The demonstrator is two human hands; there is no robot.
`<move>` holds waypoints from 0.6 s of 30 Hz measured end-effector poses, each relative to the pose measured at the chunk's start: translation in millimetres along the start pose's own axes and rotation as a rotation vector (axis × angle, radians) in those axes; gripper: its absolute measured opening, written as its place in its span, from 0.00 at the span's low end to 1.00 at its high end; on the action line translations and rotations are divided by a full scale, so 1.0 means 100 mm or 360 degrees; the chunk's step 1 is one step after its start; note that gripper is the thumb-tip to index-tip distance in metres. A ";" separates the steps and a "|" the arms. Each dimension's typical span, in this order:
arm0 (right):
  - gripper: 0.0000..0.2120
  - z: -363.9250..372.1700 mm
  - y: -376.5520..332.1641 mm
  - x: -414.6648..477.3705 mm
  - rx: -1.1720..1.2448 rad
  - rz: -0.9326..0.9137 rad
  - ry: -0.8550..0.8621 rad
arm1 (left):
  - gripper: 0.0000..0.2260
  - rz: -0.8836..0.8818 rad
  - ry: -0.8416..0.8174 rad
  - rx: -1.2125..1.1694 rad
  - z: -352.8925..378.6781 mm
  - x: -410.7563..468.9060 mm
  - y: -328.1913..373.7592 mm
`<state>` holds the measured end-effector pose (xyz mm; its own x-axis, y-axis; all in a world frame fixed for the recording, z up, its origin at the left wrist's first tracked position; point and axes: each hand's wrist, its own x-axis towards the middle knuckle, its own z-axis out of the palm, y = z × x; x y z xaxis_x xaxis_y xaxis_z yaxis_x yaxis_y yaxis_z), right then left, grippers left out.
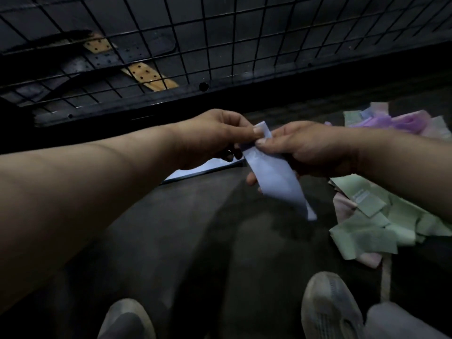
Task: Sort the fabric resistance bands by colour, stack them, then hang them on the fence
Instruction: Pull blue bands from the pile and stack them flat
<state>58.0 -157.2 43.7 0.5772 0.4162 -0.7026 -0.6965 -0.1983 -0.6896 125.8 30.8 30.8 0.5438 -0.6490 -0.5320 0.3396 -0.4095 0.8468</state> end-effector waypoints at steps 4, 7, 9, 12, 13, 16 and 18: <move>0.20 0.02 0.08 0.08 -0.0068 0.0008 -0.0052 | 0.05 0.0014 0.0188 -0.0143 -0.09 -0.02 -0.08; 0.18 0.04 0.17 0.16 -0.0219 -0.0021 -0.0074 | 0.06 -0.0052 0.0443 -0.0271 -0.27 -0.02 -0.17; 0.14 0.05 0.19 0.21 -0.0270 -0.0033 -0.0074 | 0.06 -0.0107 0.0540 -0.0335 -0.40 -0.07 -0.24; 0.06 0.02 0.19 0.22 -0.0278 0.0007 -0.0115 | 0.05 -0.0207 0.0571 -0.0384 -0.61 -0.19 -0.39; 0.05 0.01 0.18 0.22 -0.0290 0.0014 -0.0120 | 0.05 -0.0243 0.0560 -0.0365 -0.67 -0.24 -0.44; 0.08 0.01 0.18 0.23 -0.0414 0.0029 -0.0161 | 0.04 -0.0347 0.0482 -0.0353 -0.79 -0.42 -0.62; 0.12 0.06 0.21 0.25 -0.0490 0.0105 -0.0229 | 0.02 -0.0485 0.0302 -0.0303 -0.85 -0.59 -0.76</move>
<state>55.5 -145.5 12.6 0.4536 0.5102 -0.7307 -0.5564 -0.4784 -0.6794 133.3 155.0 -1.6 0.5221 -0.3792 -0.7640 0.6334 -0.4274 0.6450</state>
